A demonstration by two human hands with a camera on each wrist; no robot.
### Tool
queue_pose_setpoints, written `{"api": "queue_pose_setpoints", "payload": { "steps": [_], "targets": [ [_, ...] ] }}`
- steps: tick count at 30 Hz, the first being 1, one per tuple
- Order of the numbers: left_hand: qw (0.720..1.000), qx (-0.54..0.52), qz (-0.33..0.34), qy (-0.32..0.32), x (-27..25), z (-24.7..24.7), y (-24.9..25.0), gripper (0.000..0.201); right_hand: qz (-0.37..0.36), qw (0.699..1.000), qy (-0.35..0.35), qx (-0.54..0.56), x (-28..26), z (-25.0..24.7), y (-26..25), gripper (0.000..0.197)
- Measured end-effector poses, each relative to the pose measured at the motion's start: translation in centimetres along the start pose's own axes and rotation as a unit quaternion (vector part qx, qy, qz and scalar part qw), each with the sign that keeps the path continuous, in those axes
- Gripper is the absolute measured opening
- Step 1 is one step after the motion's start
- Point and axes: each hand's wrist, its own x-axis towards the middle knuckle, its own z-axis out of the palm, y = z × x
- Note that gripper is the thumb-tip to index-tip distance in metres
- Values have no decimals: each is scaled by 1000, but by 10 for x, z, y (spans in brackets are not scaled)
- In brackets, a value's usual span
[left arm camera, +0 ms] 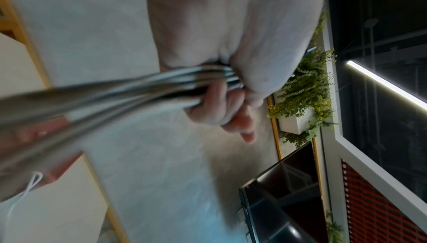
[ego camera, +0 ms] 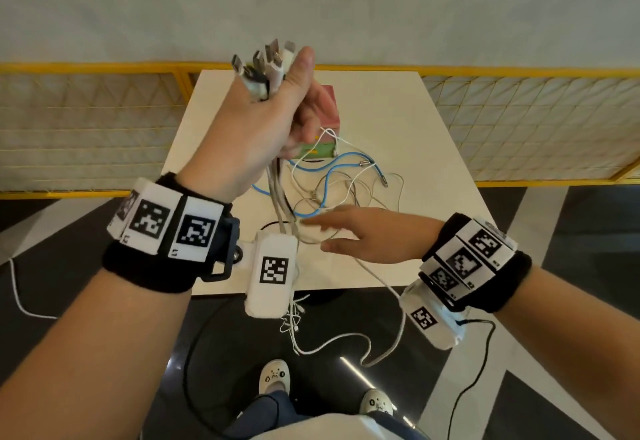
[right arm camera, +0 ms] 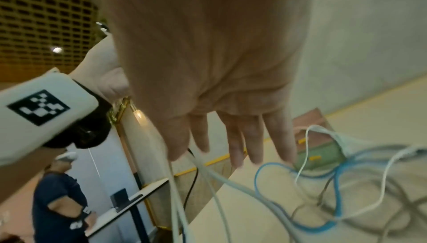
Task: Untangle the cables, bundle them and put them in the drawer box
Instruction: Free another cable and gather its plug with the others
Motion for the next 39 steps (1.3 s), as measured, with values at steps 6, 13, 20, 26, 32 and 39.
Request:
{"api": "queue_pose_setpoints", "payload": {
  "steps": [6, 13, 20, 26, 32, 39],
  "targets": [
    [983, 164, -32, -78, -10, 25, -18, 55, -97, 962, 162, 199, -13, -20, -12, 49],
    [981, 165, -51, -85, -9, 34, -19, 62, -121, 901, 214, 356, -4, -3, -18, 21],
    [998, 62, -30, 12, 1, 31, -32, 65, -140, 894, 216, 366, 14, 19, -13, 18],
    [988, -72, -70, 114, 21, 5, -37, 59, -82, 973, 144, 163, 38, 46, 34, 21],
    [981, -40, -136, 132, 29, -22, -42, 53, 33, 994, -104, 8, 59, 56, 60, 66],
    [968, 35, -232, 89, 26, -49, -75, 41, 117, 988, 84, 61, 103, 54, 91, 27]
  ]
}}
